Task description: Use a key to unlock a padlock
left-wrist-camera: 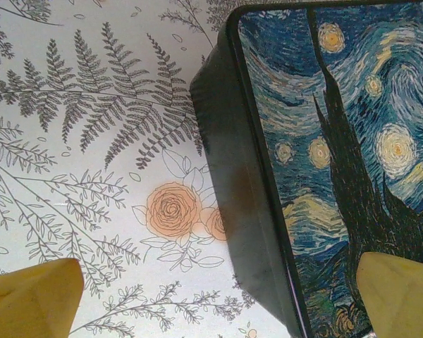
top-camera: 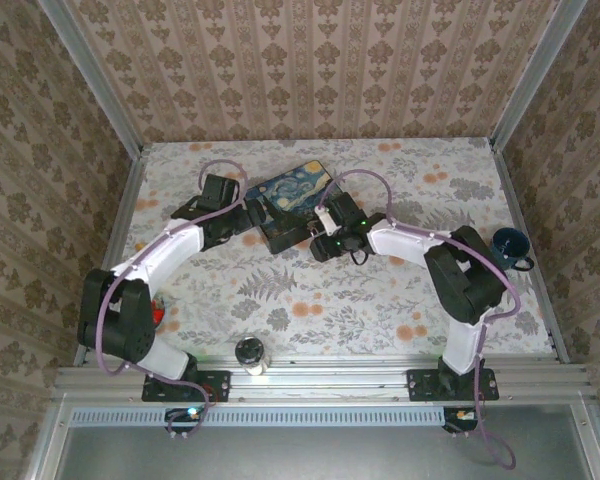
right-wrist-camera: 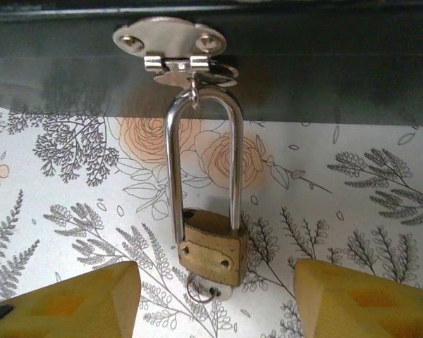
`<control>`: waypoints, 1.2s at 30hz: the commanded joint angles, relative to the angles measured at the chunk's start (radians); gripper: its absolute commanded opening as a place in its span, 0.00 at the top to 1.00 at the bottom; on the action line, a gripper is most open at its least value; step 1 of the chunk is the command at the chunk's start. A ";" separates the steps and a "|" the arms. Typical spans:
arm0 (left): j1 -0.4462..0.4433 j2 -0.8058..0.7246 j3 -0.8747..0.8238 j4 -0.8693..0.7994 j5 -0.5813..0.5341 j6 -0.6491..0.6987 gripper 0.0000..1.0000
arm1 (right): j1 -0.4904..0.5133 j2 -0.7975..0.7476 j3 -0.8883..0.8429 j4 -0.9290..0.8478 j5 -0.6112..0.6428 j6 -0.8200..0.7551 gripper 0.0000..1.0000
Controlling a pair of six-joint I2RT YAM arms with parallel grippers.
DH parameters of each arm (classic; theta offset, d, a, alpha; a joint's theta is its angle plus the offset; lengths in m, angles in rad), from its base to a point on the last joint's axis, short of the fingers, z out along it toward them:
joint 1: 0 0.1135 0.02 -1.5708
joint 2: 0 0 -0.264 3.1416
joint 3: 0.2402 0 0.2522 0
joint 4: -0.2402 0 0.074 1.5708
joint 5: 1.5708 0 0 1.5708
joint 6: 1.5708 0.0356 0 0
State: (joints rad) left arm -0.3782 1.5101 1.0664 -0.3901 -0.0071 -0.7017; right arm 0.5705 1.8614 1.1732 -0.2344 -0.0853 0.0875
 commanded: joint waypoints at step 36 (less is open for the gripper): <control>-0.035 0.039 0.040 0.012 -0.011 0.026 0.00 | 0.055 0.070 0.020 -0.021 0.123 0.015 0.67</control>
State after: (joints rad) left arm -0.3889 1.5436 1.0695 -0.3569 0.0177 -0.7013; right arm 0.6395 1.9678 1.2259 -0.2317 0.0559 0.0727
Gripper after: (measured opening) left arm 0.999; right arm 0.335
